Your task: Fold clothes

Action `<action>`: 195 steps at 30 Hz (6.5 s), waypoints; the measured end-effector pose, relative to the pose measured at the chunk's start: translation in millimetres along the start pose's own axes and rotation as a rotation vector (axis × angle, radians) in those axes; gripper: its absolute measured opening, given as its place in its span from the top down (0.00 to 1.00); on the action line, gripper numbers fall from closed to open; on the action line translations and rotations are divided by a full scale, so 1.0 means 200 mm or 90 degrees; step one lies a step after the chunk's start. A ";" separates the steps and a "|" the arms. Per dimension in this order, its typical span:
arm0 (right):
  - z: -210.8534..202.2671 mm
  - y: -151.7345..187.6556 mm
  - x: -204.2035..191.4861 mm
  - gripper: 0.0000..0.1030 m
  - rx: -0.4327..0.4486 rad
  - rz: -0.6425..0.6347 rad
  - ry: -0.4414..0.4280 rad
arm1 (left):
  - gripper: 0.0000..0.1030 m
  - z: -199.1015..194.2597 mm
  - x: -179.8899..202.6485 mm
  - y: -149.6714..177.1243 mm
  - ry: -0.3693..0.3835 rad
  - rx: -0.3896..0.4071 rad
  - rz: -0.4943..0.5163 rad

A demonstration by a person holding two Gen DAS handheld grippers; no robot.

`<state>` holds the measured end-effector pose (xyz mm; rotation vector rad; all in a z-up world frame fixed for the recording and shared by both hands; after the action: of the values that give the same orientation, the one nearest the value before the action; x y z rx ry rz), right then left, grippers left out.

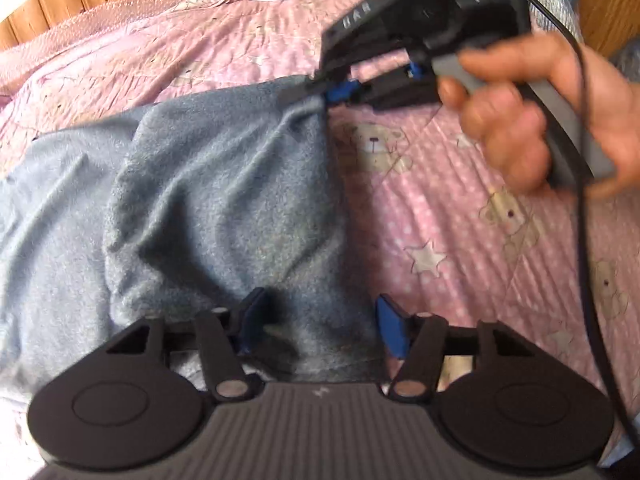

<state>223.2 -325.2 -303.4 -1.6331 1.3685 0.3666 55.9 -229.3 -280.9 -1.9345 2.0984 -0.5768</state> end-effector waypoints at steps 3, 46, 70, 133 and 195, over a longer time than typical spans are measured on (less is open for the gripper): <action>0.01 -0.08 -0.01 0.96 0.011 -0.020 0.009 | 0.54 -0.01 -0.03 -0.01 0.015 -0.009 -0.029; -0.08 -0.22 -0.62 0.48 0.046 -0.367 0.291 | 0.58 -0.33 -0.79 -0.04 0.202 0.076 -0.450; -0.23 0.68 -0.74 0.53 -0.064 -0.528 0.279 | 0.54 0.18 -0.65 -0.49 0.103 -0.018 -0.279; 2.42 0.11 -2.32 0.13 -0.426 -0.542 0.270 | 0.73 -0.55 -2.56 -0.26 0.034 0.257 -0.336; 0.74 0.54 -1.02 0.54 -0.013 -0.020 0.203 | 0.50 -0.48 -1.72 -0.28 0.280 0.051 -0.054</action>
<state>108.0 -77.0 -280.5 -1.7836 1.5743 0.1027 101.2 120.3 -203.5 -1.9988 2.1947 -1.1784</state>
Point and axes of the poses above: each gripper's, at about its wrist camera, not at the fingertips, and z roughly the way its jaws point, x to its right, y to its underside, the point moved 10 cm from there along z, roughly the way its jaws point, and after that the axes turned 15 degrees about -z, right-handed, at the moved point
